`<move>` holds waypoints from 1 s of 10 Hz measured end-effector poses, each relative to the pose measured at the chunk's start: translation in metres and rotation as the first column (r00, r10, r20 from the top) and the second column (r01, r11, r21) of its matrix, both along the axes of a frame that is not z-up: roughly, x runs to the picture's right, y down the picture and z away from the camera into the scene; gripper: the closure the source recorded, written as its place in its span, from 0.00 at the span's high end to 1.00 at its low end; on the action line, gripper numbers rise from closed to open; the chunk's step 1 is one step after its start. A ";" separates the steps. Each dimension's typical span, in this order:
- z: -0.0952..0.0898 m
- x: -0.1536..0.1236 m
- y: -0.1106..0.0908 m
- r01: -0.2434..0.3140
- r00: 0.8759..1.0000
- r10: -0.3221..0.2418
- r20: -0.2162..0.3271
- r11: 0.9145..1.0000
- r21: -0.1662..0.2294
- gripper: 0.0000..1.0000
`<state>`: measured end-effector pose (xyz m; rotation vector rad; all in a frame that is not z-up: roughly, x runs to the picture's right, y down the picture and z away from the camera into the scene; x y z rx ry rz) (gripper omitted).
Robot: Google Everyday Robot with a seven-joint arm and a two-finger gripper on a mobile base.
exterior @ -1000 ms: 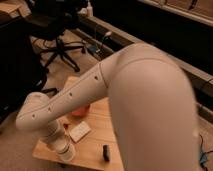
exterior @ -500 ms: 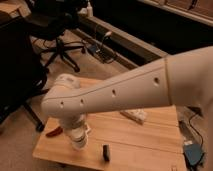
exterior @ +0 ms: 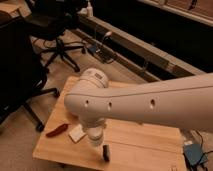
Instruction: Place the ceramic cup over the eraser
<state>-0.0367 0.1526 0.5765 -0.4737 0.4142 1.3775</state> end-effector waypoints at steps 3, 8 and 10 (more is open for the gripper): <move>-0.011 0.020 0.012 0.032 0.998 -0.033 -0.048 0.999 -0.017 0.00; -0.004 0.036 0.045 0.018 0.997 -0.022 -0.077 0.999 -0.044 0.00; 0.003 0.030 0.058 0.002 0.998 -0.005 -0.057 0.998 -0.063 0.00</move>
